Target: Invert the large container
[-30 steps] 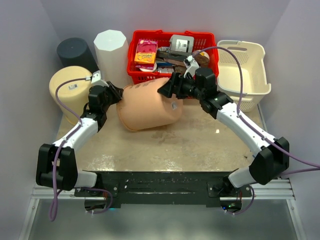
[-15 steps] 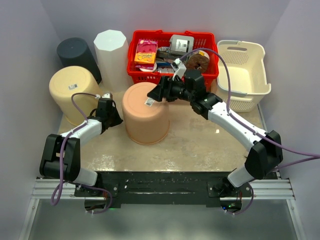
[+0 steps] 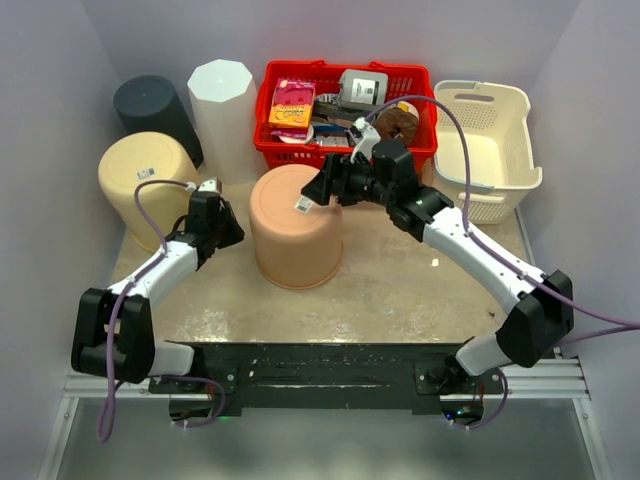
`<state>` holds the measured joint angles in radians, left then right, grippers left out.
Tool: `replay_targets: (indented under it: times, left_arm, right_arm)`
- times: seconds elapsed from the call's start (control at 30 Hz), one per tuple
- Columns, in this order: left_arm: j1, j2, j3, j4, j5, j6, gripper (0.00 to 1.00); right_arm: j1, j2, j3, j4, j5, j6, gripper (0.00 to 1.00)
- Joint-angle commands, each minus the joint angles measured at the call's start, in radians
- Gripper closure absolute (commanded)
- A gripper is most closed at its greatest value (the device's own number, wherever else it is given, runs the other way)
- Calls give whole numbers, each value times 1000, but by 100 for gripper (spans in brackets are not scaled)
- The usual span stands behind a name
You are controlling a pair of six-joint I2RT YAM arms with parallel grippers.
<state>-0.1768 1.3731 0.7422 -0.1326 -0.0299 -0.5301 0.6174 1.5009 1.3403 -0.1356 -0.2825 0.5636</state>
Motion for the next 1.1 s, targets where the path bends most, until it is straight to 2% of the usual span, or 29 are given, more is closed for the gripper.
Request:
replay_targets:
  times: [0.0,0.03,0.17,0.27,0.47,0.67,0.83,0.93,1.0,1.07]
  left_arm:
    - [-3,-98,94,-25,4,53,65]
    - [-3,-121,103,-38,-1,58,63]
    - [-3,-183,161,-97,-18,82,52]
    - [-3,-238,212,-156,-53,117,45]
    - [-3,-334,301,-220,-105,188,36]
    - [-3,-402,353,-226,-94,212,27]
    - [-3,-436,381,-243,-79,220,25]
    - [-3,-451,388,-249,-53,223,23]
    - [-3,-457,390,-249,-28,231,22]
    - [-3,-459,390,-249,-7,232,21]
  right_arm:
    - [-4,-82,17,-228,183,-77,15]
    - [-5,-96,14,-237,234,-76,13]
    - [-11,-163,-45,-271,279,-73,11]
    - [-13,-195,-104,-285,279,-48,10]
    - [-12,-264,-220,-230,247,45,9]
    - [-12,-249,-282,-72,145,127,9]
    - [-12,-196,-317,89,40,243,10]
    - [-10,-162,-326,167,46,326,10]
    - [7,-131,-340,301,23,370,12]
    - [18,-84,-313,314,45,401,12]
